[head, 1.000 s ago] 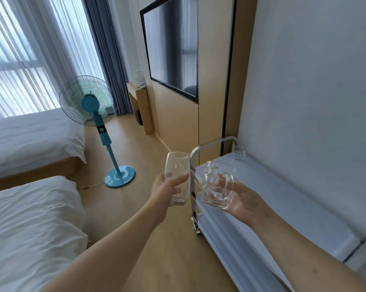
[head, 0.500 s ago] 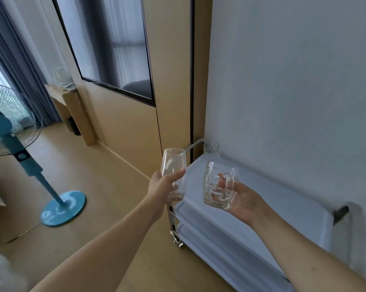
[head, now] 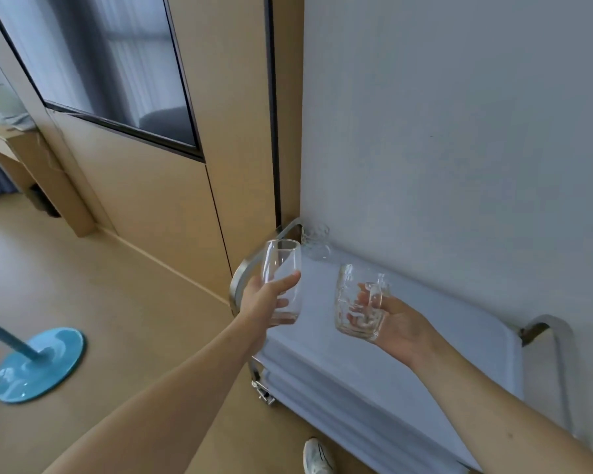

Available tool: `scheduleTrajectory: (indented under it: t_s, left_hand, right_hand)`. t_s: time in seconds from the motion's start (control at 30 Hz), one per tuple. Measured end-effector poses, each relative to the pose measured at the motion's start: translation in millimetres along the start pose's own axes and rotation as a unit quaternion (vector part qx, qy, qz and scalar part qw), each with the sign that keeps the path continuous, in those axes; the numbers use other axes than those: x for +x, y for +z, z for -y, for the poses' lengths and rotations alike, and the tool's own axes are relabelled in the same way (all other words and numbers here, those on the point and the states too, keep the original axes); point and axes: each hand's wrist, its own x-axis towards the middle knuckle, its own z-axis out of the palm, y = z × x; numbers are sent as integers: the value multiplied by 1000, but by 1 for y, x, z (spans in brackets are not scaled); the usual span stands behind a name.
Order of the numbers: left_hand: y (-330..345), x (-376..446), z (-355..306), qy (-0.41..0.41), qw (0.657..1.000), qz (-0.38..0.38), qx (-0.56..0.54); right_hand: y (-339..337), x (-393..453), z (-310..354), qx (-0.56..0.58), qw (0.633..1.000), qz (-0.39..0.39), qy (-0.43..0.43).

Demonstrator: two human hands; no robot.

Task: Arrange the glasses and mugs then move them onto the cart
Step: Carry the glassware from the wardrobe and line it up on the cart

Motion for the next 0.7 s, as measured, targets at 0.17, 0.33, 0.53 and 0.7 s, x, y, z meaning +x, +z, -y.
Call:
scheduleTrajectory:
  t_s: [0.17, 0.33, 0.53, 0.7]
  left_hand:
    - [20, 55, -1, -18, 1000, -14, 19]
    - [44, 120, -7, -29, 996, -30, 75]
    - [68, 185, 1, -63, 992, -78, 79]
    - [84, 223, 16, -97, 987, -77, 101]
  right_hand:
    - [-33, 58, 7, 65, 996, -59, 25]
    - [-60, 118, 27, 51, 993, -98, 49]
    - [-94, 177, 42, -36, 988, -130, 81]
    - [-122, 220, 45, -105, 969, -207, 86]
